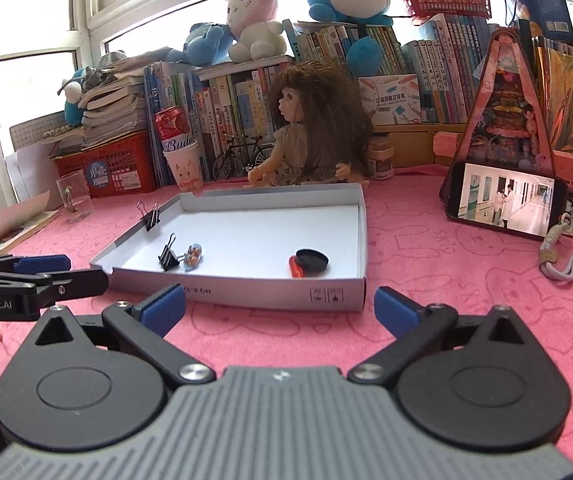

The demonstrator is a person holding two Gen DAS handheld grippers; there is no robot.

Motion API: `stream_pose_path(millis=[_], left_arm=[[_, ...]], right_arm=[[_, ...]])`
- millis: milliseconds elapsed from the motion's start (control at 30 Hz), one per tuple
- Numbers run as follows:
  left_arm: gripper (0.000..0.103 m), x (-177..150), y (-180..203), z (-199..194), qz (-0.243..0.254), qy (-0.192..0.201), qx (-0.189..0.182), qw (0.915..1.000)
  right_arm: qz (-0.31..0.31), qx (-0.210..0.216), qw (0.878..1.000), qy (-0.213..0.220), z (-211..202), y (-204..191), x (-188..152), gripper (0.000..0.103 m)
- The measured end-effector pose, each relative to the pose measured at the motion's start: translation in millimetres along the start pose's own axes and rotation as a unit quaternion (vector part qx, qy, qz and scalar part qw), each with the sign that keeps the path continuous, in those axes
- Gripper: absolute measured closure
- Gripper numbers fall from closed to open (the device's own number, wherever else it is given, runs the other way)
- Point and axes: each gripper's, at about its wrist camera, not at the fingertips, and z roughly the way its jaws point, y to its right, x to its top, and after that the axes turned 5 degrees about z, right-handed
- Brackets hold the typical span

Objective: Organize rigid objects
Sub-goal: 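Move both open tools back toward the items on the tablecloth, then grasp the red crayon with the left tool while the right tool grasps a black round lid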

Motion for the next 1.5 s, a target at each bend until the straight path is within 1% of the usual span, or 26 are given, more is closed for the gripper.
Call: stream_pose_path(millis=[267,400,500,667,767,900,1000,1067,1167,1300,1367,1467,1500], left_arm=[[0.013,-24,2,-21,0.016,-0.009,-0.008,0.9998],[0.014,-33,3,-28,0.027,-0.013,-0.011,0.9995],[0.019,-38,3,-30,0.033,-0.021,-0.013,0.9992],[0.025,-44,1,-32,0.026,-0.03,-0.018,0.999],[0.027,-46,3,-33,0.033,-0.03,-0.024,0.9987],[0.029,-48,7,-35,0.045,-0.03,-0.026,0.9982],[0.033,-49,10,-35,0.049,-0.031,-0.026,0.998],[0.041,-49,11,-37,0.048,-0.034,-0.035,0.9976],[0.052,-50,16,-38,0.05,-0.05,-0.062,0.9956],[0.054,-54,28,-42,0.057,-0.051,-0.087,0.9933],[0.054,-55,35,-42,0.062,-0.05,-0.089,0.9928],[0.054,-56,41,-40,0.061,-0.052,-0.089,0.9928],[0.054,-56,42,-39,0.057,-0.053,-0.089,0.993]], right_arm=[[-0.023,0.006,1.0,-0.013,-17,-2,-28,0.0],[-0.03,0.0,0.999,-0.018,-25,0,-37,0.0],[-0.035,-0.006,0.999,-0.02,-30,2,-42,0.0],[-0.045,-0.009,0.999,-0.029,-33,2,-49,0.0],[-0.053,-0.003,0.998,-0.034,-34,-1,-53,0.001],[-0.062,0.008,0.997,-0.04,-34,-6,-57,0.008],[-0.061,0.017,0.997,-0.041,-34,-9,-58,0.012],[-0.062,0.025,0.997,-0.042,-35,-11,-59,0.014],[-0.072,0.041,0.996,-0.045,-37,-16,-61,0.016],[-0.091,0.048,0.994,-0.047,-36,-28,-65,0.02],[-0.095,0.048,0.993,-0.046,-35,-32,-66,0.023],[-0.091,0.039,0.994,-0.042,-32,-35,-68,0.038],[-0.088,0.038,0.995,-0.043,-31,-36,-68,0.045]])
